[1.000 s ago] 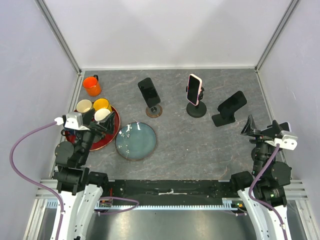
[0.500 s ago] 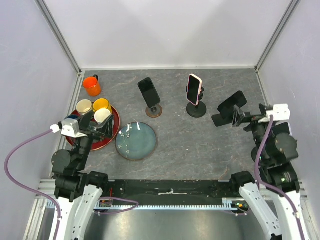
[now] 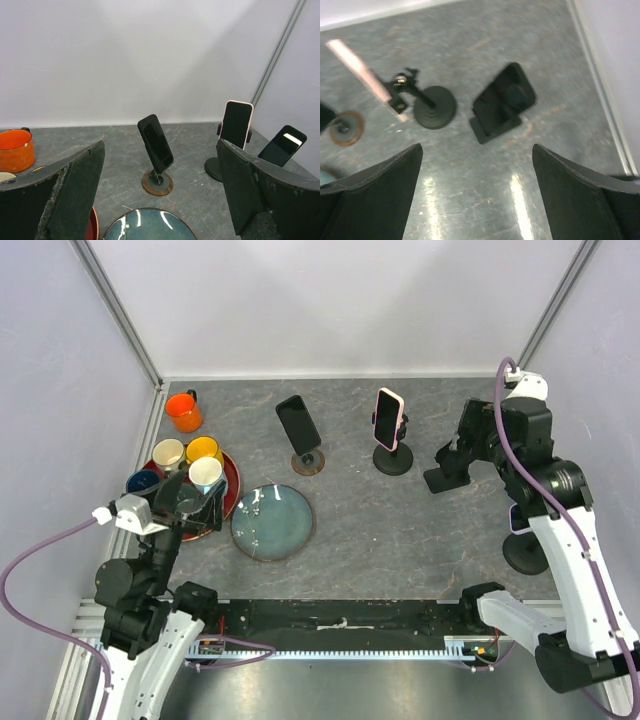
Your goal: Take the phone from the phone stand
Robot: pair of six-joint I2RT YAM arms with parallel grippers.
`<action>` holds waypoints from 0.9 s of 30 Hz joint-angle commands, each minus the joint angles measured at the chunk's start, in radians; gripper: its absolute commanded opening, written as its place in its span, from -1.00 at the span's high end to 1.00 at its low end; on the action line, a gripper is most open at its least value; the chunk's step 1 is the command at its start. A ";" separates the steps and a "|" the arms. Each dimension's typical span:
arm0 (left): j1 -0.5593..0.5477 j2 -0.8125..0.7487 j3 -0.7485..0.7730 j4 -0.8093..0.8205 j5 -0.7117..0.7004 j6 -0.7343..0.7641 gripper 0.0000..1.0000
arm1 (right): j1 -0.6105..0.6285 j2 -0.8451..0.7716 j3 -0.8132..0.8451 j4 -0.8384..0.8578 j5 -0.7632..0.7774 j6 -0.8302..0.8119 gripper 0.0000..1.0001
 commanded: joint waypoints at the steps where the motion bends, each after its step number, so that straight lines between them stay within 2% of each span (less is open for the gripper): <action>1: -0.037 -0.028 -0.004 0.009 -0.049 0.045 -0.99 | -0.017 0.036 0.063 -0.219 0.355 0.174 -0.96; 6: -0.085 -0.044 -0.007 0.011 -0.080 0.054 -0.99 | -0.150 0.082 0.078 -0.262 0.481 0.195 -0.96; 10: -0.134 -0.072 -0.008 0.006 -0.106 0.062 -0.99 | -0.347 0.109 0.099 -0.268 0.532 0.201 -0.96; 16: -0.197 -0.127 -0.013 -0.001 -0.149 0.062 -0.99 | -0.449 0.138 0.161 -0.268 0.636 0.229 -0.96; 20: -0.251 -0.140 -0.015 -0.003 -0.181 0.068 -0.98 | -0.555 0.148 0.152 -0.273 0.572 0.244 -0.97; 24: -0.300 -0.152 -0.015 -0.006 -0.197 0.076 -0.98 | -0.645 0.145 0.098 -0.265 0.400 0.255 -0.96; 27: -0.324 -0.152 -0.013 -0.009 -0.204 0.077 -0.97 | -0.693 0.126 0.055 -0.248 0.336 0.244 -0.96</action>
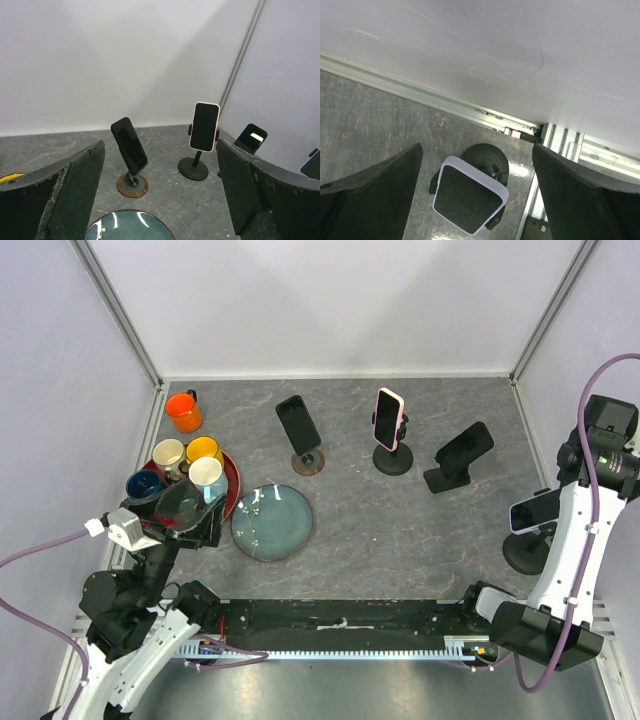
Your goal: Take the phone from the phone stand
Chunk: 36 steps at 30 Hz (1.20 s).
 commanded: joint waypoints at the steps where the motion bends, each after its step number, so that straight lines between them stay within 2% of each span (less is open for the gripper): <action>1: -0.035 -0.057 -0.008 0.007 -0.032 0.039 -0.97 | -0.050 -0.021 -0.059 0.010 -0.154 -0.002 -0.96; 17: -0.037 0.025 -0.012 0.018 0.011 0.038 -0.95 | -0.068 -0.119 -0.349 0.146 -0.341 -0.028 -0.92; 22: -0.037 0.043 -0.012 0.019 0.015 0.038 -0.94 | -0.068 -0.156 -0.383 0.168 -0.393 -0.009 -0.75; 26: -0.037 0.055 -0.014 0.024 0.023 0.038 -0.94 | -0.068 -0.174 -0.378 0.171 -0.410 0.003 -0.54; 36: -0.037 0.074 -0.014 0.027 0.032 0.038 -0.93 | -0.045 -0.197 -0.318 0.160 -0.372 -0.005 0.40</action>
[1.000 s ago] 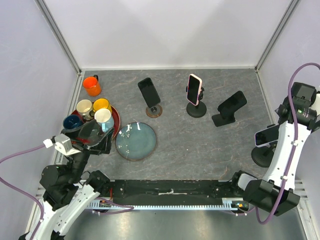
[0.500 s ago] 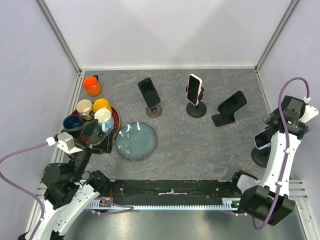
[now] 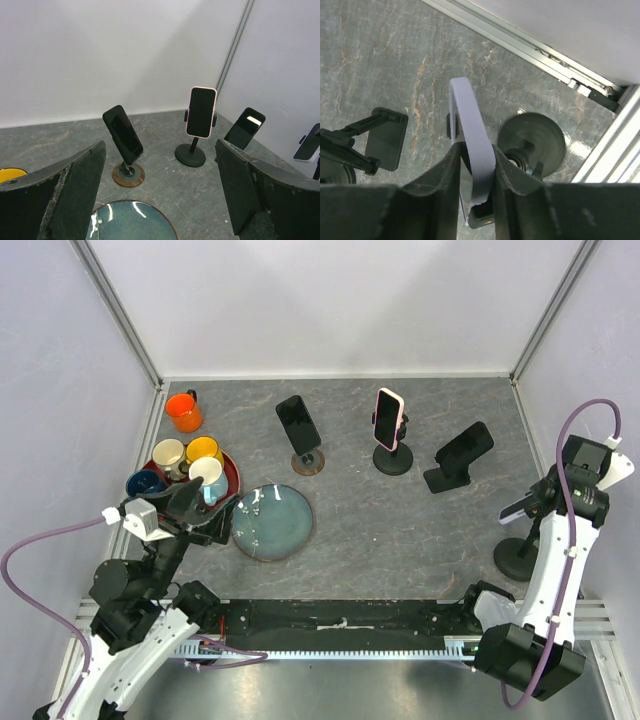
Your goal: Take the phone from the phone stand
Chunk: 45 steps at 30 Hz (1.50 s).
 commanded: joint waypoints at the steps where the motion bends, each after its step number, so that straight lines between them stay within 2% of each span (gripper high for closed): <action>1: -0.002 0.022 0.000 0.025 0.014 0.035 -0.93 | 0.023 -0.026 0.069 0.027 0.054 -0.026 0.48; 2: -0.002 0.024 0.000 0.025 0.013 0.035 -0.93 | 0.030 -0.031 0.079 0.021 0.078 -0.038 0.60; 4: 0.000 0.025 0.000 0.025 0.014 0.035 -0.93 | 0.064 -0.046 0.090 0.018 0.101 -0.053 0.72; 6: 0.001 0.033 -0.002 0.026 0.013 0.035 -0.93 | 0.101 -0.060 0.101 0.019 0.123 -0.078 0.95; 8: 0.004 0.039 -0.002 0.028 0.016 0.035 -0.93 | 0.125 -0.081 0.106 0.021 0.115 -0.093 1.00; 11: 0.012 0.045 0.000 0.029 0.016 0.035 -0.93 | 0.177 -0.115 0.103 0.042 0.071 -0.127 1.00; 14: 0.020 0.048 -0.002 0.028 0.017 0.035 -0.93 | 0.234 -0.147 0.086 0.091 -0.055 -0.165 1.00; 18: 0.034 0.055 -0.004 0.026 0.022 0.033 -0.93 | 0.274 -0.201 0.040 0.180 -0.297 -0.173 1.00; 25: 0.057 0.081 -0.002 0.026 0.031 0.032 -0.92 | 0.319 -0.256 -0.087 0.404 -0.521 -0.069 1.00; 29: 0.070 0.099 0.000 0.025 0.036 0.030 -0.92 | 0.393 -0.272 -0.175 0.542 -0.570 0.028 1.00; 31: 0.075 0.105 0.000 0.021 0.042 0.030 -0.92 | 0.450 -0.256 -0.201 0.603 -0.560 0.051 1.00; 34: 0.086 0.122 0.000 0.021 0.046 0.030 -0.92 | 0.626 -0.226 -0.206 0.662 -0.451 0.075 1.00; 41: 0.096 0.157 0.007 0.005 0.037 0.035 -0.92 | 1.163 -0.083 -0.187 0.846 -0.123 0.091 1.00; 45: 0.100 0.179 0.013 -0.011 0.030 0.035 -0.93 | 1.316 0.044 -0.192 1.043 -0.026 0.075 1.00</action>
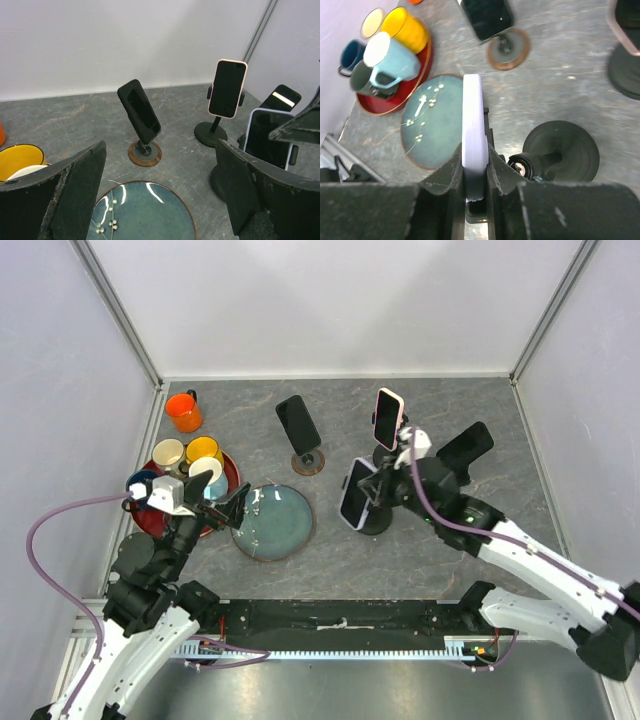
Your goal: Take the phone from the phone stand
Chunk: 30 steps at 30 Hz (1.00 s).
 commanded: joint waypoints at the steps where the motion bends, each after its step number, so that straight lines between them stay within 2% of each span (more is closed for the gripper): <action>1: 0.008 0.029 0.019 -0.012 -0.002 0.035 -0.93 | 0.123 0.079 0.046 0.415 0.165 0.035 1.00; 7: 0.011 0.060 0.030 -0.027 -0.014 0.013 -0.96 | 0.194 0.142 -0.012 0.559 0.330 0.058 1.00; 16: 0.017 0.129 0.044 -0.040 0.029 0.007 -0.96 | 0.231 0.126 -0.162 0.666 0.403 0.078 0.99; 26: 0.017 0.195 0.062 -0.070 0.040 0.013 -0.96 | 0.258 0.172 -0.139 0.579 0.462 0.061 0.60; 30: 0.017 0.195 0.064 -0.075 0.031 0.015 -0.96 | 0.260 0.159 -0.138 0.539 0.495 0.094 0.28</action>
